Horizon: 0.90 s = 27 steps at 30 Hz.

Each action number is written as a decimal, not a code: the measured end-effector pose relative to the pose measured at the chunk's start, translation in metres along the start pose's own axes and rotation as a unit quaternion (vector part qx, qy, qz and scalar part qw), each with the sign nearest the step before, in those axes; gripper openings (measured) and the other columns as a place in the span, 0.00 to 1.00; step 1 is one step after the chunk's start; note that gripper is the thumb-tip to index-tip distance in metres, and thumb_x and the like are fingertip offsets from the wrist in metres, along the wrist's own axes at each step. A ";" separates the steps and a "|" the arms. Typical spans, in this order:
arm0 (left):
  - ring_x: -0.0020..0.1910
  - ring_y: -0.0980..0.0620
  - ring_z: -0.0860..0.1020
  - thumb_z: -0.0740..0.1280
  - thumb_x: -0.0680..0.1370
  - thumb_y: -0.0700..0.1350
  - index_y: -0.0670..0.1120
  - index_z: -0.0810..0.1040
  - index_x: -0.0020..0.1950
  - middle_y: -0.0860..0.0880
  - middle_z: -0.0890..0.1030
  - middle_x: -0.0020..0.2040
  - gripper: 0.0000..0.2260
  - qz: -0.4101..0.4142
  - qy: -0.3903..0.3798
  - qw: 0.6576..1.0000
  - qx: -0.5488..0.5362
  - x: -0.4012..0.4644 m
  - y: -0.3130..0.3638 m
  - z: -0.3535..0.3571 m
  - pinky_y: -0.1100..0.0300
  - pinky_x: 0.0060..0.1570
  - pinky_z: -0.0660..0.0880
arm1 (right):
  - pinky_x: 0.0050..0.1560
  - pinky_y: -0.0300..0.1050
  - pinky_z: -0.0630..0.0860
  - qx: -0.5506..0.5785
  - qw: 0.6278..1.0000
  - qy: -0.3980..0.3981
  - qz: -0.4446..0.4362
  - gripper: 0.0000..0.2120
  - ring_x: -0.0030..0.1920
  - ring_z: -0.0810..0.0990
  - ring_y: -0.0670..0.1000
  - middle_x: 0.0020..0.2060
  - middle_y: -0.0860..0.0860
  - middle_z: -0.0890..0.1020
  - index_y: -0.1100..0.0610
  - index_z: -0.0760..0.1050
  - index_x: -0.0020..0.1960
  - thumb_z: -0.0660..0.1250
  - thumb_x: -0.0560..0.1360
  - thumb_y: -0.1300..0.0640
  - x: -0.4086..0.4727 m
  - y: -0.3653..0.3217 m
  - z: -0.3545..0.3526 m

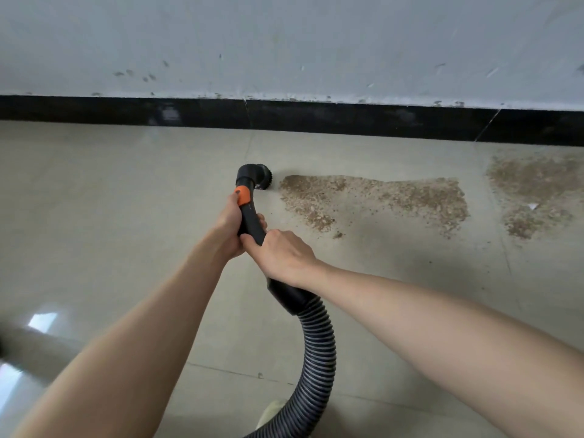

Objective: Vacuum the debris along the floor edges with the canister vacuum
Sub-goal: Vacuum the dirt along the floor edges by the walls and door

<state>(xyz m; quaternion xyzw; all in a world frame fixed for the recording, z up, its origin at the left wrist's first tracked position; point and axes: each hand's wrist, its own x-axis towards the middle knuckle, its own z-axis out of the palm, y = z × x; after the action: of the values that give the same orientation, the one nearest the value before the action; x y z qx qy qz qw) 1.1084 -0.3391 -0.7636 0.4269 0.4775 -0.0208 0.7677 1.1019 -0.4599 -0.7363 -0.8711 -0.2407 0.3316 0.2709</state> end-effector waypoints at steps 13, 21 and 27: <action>0.23 0.51 0.71 0.58 0.79 0.57 0.43 0.66 0.43 0.46 0.70 0.30 0.17 -0.036 -0.028 0.999 0.023 0.015 -0.010 0.027 0.65 0.25 0.72 | 0.39 0.46 0.70 0.014 0.999 0.017 0.047 0.23 0.40 0.76 0.57 0.36 0.52 0.75 0.58 0.71 0.46 0.52 0.80 0.38 0.001 0.023 -0.011; 0.27 0.51 0.71 0.58 0.79 0.58 0.42 0.68 0.47 0.46 0.71 0.33 0.18 -0.037 -0.041 0.997 0.052 0.017 -0.019 0.047 0.64 0.25 0.73 | 0.41 0.47 0.70 0.030 0.997 0.032 0.064 0.24 0.42 0.76 0.58 0.41 0.55 0.77 0.59 0.71 0.46 0.52 0.80 0.39 -0.008 0.039 -0.020; 0.29 0.50 0.72 0.57 0.79 0.58 0.42 0.68 0.48 0.46 0.71 0.34 0.19 -0.035 -0.044 0.996 0.064 0.019 -0.026 0.060 0.61 0.28 0.73 | 0.40 0.47 0.70 0.028 0.996 0.038 0.076 0.23 0.40 0.76 0.58 0.37 0.53 0.75 0.58 0.71 0.47 0.52 0.80 0.39 -0.012 0.048 -0.028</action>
<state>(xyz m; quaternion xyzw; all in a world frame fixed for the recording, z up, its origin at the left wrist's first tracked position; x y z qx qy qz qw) 1.1507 -0.3890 -0.7832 0.4573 0.4552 -0.0970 0.7578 1.1254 -0.5116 -0.7439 -0.8907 -0.1540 0.3249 0.2782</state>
